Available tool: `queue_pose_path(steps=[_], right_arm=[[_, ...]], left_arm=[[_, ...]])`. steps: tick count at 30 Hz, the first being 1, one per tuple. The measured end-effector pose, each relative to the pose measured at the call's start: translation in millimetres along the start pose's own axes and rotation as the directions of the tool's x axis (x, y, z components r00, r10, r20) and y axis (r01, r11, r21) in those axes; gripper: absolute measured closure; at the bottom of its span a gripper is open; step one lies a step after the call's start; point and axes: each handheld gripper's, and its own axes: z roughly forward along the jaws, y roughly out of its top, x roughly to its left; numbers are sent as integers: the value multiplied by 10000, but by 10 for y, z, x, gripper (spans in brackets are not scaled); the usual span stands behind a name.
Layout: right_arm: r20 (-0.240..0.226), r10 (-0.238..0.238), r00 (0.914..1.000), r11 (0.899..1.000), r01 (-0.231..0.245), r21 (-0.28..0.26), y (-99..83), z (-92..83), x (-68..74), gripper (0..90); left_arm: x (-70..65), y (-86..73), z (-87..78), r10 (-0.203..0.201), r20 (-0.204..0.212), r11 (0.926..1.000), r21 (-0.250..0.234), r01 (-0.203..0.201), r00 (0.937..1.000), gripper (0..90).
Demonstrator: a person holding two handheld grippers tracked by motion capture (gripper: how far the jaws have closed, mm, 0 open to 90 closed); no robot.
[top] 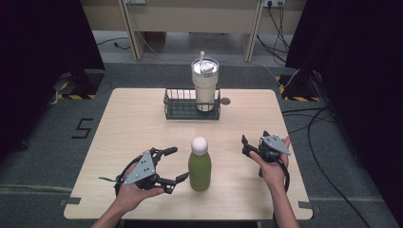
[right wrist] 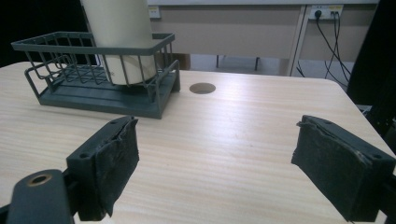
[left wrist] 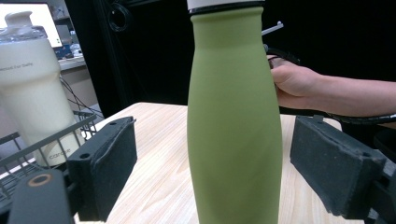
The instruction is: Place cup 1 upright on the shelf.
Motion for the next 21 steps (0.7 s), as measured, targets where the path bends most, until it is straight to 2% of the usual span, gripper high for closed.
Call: queue_pose_path(steps=[8, 21], right_arm=[[129, 150, 9998, 9998, -151, 120, -69, -62, -77, 138], [555, 392, 9977, 9991, -400, 129, -129, -152, -263, 145]], left_arm=[[-19, 25, 69, 6, 182, 10000, -68, -5, 9998, 140], [-41, 102, 230, 49, 723, 9999, -99, -42, 9974, 140]])
